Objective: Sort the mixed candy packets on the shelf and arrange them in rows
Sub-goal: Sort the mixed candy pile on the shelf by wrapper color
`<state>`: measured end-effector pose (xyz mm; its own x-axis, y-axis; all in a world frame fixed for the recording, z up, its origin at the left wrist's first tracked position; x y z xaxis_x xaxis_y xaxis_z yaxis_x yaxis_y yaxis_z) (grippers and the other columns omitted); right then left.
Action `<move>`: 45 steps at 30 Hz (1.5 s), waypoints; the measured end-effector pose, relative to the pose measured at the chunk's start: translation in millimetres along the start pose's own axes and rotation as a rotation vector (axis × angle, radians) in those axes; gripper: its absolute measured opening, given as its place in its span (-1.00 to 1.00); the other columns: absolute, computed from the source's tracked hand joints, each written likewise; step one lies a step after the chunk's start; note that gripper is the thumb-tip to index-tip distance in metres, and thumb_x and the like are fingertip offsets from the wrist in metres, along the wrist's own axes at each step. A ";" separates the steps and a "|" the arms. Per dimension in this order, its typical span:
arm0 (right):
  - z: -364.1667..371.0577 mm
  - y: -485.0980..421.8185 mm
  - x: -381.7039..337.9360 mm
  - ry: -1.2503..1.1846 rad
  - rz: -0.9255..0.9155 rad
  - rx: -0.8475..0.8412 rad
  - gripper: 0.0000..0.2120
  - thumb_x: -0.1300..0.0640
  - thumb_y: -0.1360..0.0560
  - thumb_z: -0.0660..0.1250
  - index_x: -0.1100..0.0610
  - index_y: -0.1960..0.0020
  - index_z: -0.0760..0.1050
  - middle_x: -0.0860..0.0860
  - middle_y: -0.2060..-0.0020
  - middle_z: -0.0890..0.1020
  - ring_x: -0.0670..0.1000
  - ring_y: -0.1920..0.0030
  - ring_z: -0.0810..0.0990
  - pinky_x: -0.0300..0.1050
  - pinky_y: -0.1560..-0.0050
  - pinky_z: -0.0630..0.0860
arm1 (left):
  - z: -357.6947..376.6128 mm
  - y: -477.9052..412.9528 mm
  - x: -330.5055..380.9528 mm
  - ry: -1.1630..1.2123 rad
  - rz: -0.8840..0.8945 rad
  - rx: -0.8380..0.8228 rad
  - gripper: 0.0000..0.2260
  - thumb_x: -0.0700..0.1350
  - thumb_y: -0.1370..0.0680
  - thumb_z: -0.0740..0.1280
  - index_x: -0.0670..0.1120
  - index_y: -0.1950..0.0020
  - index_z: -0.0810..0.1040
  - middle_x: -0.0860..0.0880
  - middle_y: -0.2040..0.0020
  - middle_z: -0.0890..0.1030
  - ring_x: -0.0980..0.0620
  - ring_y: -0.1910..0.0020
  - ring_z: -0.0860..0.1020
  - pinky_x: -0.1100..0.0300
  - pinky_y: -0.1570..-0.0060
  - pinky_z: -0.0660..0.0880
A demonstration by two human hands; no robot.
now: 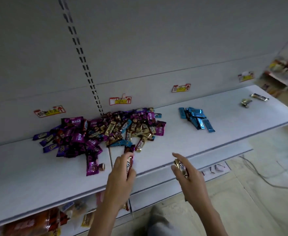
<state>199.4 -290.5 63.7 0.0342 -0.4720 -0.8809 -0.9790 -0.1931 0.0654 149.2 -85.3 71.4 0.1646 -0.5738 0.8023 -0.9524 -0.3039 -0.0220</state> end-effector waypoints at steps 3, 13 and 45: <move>-29.1 30.2 24.3 -0.037 0.077 0.115 -0.76 0.09 -0.52 0.31 -0.25 -0.05 0.45 -0.04 0.33 0.56 -0.11 0.47 0.43 -0.23 0.43 0.40 | 29.3 6.0 20.9 0.003 0.059 -0.127 -0.68 -0.18 -0.59 0.18 0.05 -0.32 0.31 0.10 -0.16 0.39 0.19 0.12 0.48 0.45 0.27 0.43; -164.3 80.3 110.9 -0.015 0.293 0.445 -0.85 0.13 -0.49 0.35 -0.07 -0.02 0.53 -0.09 0.49 0.51 -0.11 0.54 0.39 -0.25 0.54 0.33 | 158.9 7.3 102.8 0.004 0.210 -0.377 -0.67 -0.18 -0.55 0.25 0.16 -0.21 0.31 0.13 -0.06 0.40 0.18 0.06 0.47 0.26 0.20 0.49; -461.6 -233.9 244.8 0.190 0.192 0.258 -0.72 0.13 -0.50 0.33 0.01 -0.20 0.44 0.00 0.06 0.61 -0.02 0.30 0.49 -0.12 0.34 0.44 | 428.1 -220.2 287.8 -0.046 0.126 -0.212 -0.66 -0.23 -0.54 0.28 -0.01 -0.30 0.39 0.01 -0.17 0.47 0.07 -0.10 0.44 0.57 0.24 0.37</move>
<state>529.6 -757.9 49.1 -0.1418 -0.6345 -0.7598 -0.9888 0.1261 0.0792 516.1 -509.1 51.7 0.0484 -0.6323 0.7732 -0.9979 -0.0641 0.0100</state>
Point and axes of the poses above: each hand's wrist, its own y-axis away from the middle knuckle, its own z-axis out of the palm, x = y × z, the point moved 10 cm from there along -y, towards the middle knuckle
